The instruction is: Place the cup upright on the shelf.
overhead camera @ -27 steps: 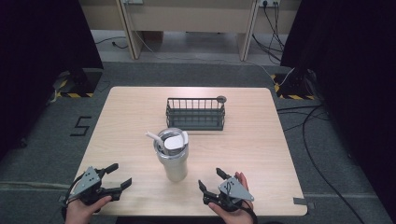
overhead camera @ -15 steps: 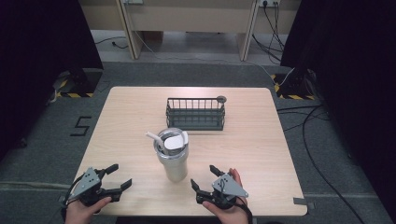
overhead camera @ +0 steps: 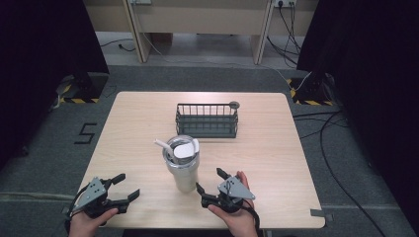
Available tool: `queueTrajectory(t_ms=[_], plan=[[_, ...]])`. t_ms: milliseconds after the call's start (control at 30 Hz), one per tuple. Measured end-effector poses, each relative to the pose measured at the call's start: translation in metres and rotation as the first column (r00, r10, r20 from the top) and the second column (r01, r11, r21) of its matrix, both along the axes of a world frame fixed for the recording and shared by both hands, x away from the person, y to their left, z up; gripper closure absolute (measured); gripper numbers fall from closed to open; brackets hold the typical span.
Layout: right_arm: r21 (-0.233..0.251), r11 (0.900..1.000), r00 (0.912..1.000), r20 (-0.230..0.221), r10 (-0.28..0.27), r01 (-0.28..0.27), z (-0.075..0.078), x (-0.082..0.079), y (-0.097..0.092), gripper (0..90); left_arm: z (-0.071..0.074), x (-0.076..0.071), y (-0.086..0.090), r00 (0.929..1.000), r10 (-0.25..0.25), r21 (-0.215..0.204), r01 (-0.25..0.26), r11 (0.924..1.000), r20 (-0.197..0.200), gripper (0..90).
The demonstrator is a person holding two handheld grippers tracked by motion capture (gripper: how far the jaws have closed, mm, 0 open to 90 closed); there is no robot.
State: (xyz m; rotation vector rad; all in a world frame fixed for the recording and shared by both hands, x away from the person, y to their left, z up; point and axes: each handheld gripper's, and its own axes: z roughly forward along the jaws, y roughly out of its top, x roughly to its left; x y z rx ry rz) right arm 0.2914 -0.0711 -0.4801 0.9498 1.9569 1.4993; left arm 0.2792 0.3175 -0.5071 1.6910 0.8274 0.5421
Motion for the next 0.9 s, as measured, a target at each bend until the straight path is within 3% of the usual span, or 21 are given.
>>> queueTrajectory(t_ms=[333, 900], plan=[[-0.007, 0.9986, 0.9986, 0.003, 0.053, -0.053, 0.002, 0.008, 0.017, 14.4, 0.0, 0.0, 0.0, 1.0, -0.001, -0.006, 0.001, 1.0, -0.001, 16.9], [-0.002, 0.9971, 0.997, -0.01, 0.076, -0.076, 0.003, 0.021, 0.041, 7.7, 0.0, 0.0, 0.0, 1.0, -0.005, -0.006, 0.005, 1.0, 0.003, 16.9]])
